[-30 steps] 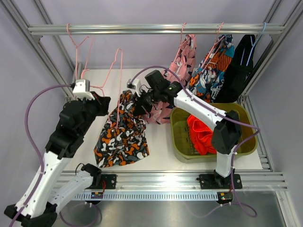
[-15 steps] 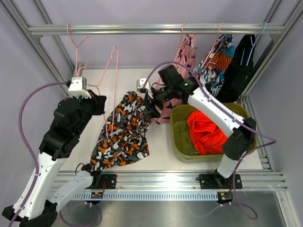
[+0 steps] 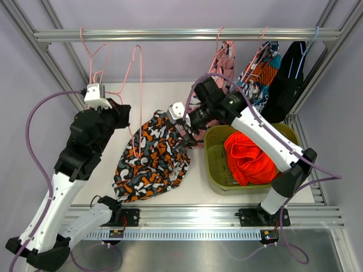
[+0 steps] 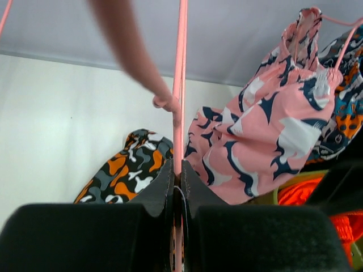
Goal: Remove the shorts from the hanger
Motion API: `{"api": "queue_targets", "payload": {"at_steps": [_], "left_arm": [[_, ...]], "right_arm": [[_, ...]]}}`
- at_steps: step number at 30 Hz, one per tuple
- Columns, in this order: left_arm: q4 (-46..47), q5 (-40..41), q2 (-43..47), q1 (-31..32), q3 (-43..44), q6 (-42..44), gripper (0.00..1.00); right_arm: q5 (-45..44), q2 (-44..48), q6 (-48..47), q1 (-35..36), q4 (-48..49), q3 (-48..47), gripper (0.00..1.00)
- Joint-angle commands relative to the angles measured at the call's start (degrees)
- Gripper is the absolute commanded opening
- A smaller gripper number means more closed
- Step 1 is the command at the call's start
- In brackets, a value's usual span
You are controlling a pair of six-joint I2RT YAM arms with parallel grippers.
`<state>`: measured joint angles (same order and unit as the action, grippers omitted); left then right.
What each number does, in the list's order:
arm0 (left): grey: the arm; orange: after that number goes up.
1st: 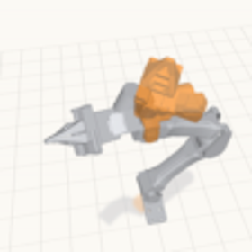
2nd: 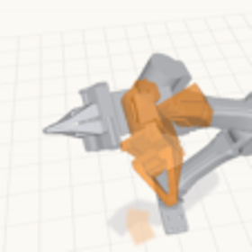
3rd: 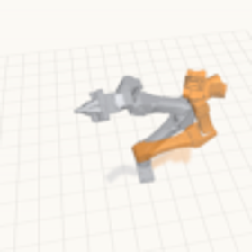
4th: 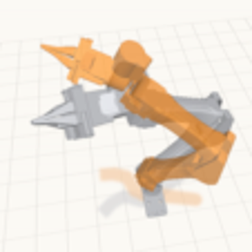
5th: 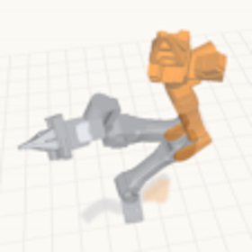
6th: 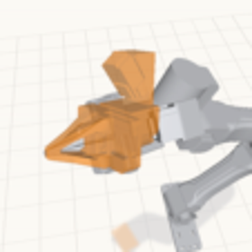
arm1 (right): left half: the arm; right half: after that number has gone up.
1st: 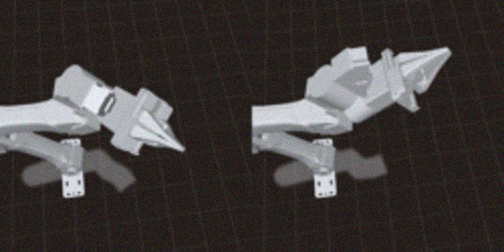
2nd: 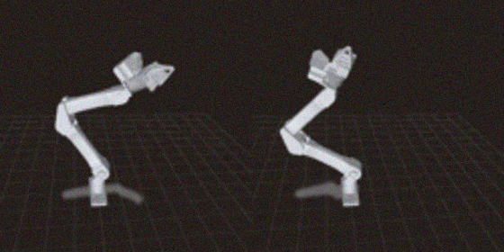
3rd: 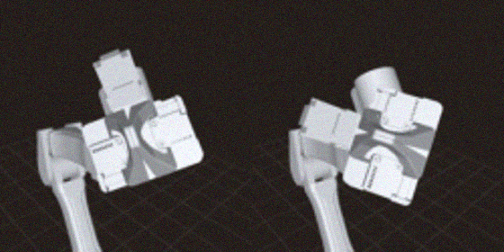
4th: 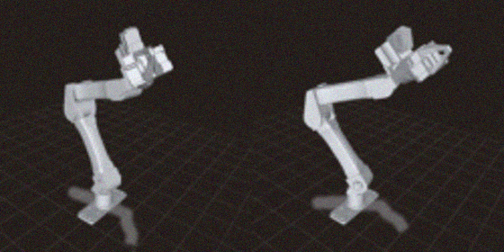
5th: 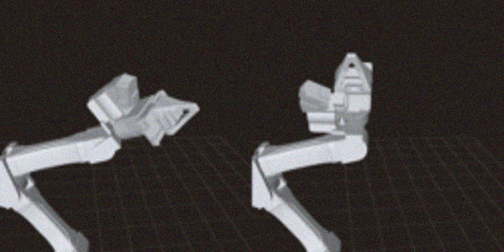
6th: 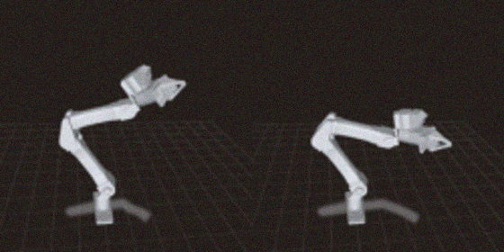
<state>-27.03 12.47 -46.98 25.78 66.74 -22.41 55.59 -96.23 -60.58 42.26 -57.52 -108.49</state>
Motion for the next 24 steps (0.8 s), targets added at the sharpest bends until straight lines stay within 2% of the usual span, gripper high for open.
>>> {"api": "queue_targets", "payload": {"at_steps": [1, 4, 8, 10, 12, 17, 24], "left_arm": [[9.01, 2.21, -4.07, -0.47, 3.21, -0.71, 0.0], [3.84, -2.51, -7.06, -0.64, 7.34, 3.33, 0.0], [-5.12, -12.1, -7.25, -0.64, 9.28, 10.7, 0.0], [-11.62, -18.06, -6.64, -0.73, 10.16, 12.21, 0.0], [-16.01, -20.28, -4.53, -0.73, 9.9, 13.18, 0.0], [-19.9, -26.96, -0.13, -0.73, 8.41, 11.79, 0.0], [-18.76, -31.98, 0.75, -0.64, 6.03, 9.23, 0.0]], "right_arm": [[-0.83, 3.32, 5.79, 1.51, 4.76, 6.44, 0.82], [-7.93, 4.73, 4.78, 1.16, 7.59, 5.92, 0.84], [-7.87, 4.82, -2.43, -2.0, 6.45, 2.07, 0.86], [-7.78, 4.47, -6.02, -3.32, 6.37, 0.3, 0.86], [-8.13, 3.59, -7.53, -3.68, 7.06, -2.16, 0.86], [-9.36, 2.1, -7.02, -3.33, 16.88, -4.0, 0.87], [-14.98, -4.67, -5.61, -1.04, 21.21, -11.04, 0.92]]}}
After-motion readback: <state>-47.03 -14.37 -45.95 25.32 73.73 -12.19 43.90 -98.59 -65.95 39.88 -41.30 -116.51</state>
